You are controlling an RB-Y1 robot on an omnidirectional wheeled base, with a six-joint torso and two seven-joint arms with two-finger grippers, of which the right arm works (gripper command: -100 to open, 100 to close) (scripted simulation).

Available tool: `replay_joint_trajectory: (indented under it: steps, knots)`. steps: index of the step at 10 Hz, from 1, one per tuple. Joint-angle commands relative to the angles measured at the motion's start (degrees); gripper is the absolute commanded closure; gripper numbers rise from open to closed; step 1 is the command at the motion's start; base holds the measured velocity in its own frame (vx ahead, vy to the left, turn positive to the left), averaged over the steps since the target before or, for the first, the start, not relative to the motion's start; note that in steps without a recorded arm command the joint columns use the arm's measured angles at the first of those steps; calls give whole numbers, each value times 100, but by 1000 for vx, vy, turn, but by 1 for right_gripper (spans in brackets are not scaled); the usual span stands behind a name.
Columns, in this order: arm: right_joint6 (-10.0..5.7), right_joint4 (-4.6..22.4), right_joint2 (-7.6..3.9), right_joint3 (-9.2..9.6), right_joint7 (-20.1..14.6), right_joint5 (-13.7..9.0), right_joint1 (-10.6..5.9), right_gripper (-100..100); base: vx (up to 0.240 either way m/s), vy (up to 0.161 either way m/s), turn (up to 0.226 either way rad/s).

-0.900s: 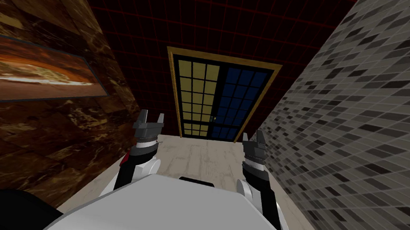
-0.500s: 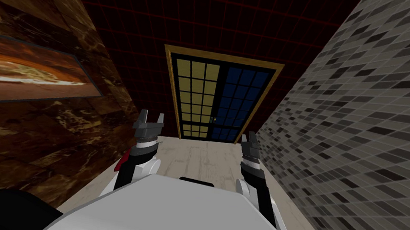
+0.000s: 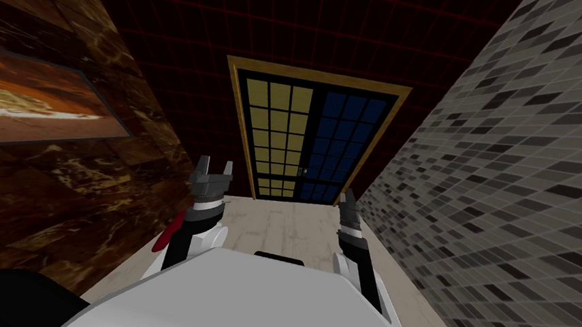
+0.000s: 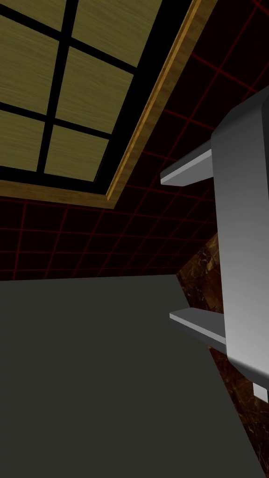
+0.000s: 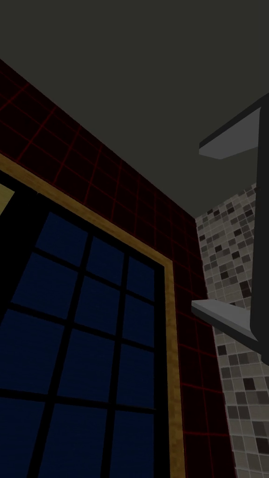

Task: Pull the door open

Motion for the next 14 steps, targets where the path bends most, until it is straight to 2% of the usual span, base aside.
replay_joint_trajectory:
  steps: [1,8,14]
  knots:
    - [-56,227,-43,-48,155,56,-101,-100,88,2,-10]
    - [-299,1183,-152,-162,886,369,-429,-100,95,8,-13]
    - [-541,2135,-211,-276,1615,681,-758,-100,103,14,-14]
